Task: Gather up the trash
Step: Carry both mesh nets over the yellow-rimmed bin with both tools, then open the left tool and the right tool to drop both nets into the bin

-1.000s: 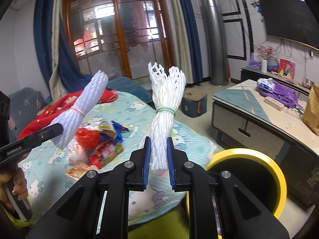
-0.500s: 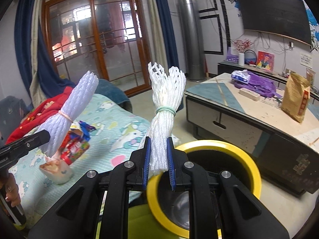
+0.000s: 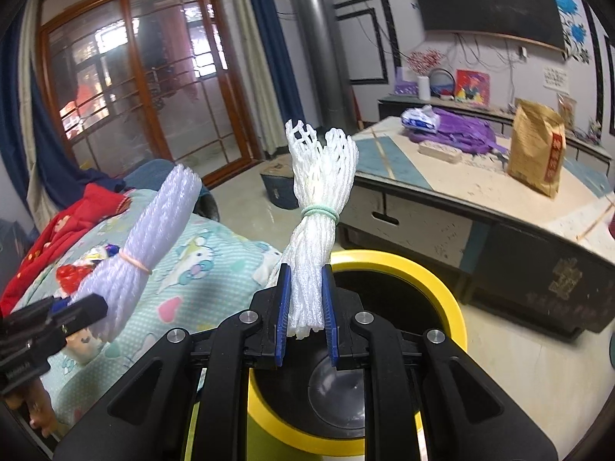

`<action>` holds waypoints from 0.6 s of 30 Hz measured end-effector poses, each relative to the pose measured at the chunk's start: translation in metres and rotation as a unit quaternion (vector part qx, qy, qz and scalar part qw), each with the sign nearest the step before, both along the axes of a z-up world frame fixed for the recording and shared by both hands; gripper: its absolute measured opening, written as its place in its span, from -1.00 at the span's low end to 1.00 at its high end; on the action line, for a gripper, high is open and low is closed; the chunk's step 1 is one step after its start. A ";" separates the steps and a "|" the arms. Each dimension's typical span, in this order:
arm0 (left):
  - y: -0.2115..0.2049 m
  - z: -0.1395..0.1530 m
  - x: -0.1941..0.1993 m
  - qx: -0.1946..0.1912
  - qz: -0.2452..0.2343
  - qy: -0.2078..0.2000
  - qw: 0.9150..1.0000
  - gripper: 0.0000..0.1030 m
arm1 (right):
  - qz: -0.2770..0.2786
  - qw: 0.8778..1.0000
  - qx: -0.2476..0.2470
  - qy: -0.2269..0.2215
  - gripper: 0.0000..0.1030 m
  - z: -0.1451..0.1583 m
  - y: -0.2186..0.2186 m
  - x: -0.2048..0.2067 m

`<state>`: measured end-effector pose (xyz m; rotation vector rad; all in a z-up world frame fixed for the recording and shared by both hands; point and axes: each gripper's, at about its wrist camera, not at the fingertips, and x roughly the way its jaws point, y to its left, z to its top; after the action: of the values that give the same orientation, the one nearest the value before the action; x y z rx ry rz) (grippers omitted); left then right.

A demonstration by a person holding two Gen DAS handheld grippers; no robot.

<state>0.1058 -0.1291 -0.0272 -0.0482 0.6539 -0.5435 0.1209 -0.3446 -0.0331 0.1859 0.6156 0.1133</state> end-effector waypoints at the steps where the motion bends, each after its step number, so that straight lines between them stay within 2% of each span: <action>1: -0.003 -0.001 0.001 0.001 -0.002 0.002 1.000 -0.63 | -0.004 1.000 0.002 0.004 -0.70 -0.002 -0.002 0.001; 18: -0.044 -0.050 0.027 0.032 -0.033 0.075 0.996 -0.63 | -0.019 0.996 0.027 0.077 -0.70 -0.036 -0.023 0.026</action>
<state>0.1328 -0.1734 -0.0769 -0.0080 0.8205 -0.5857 0.1467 -0.3681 -0.0695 0.2602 0.7635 0.0786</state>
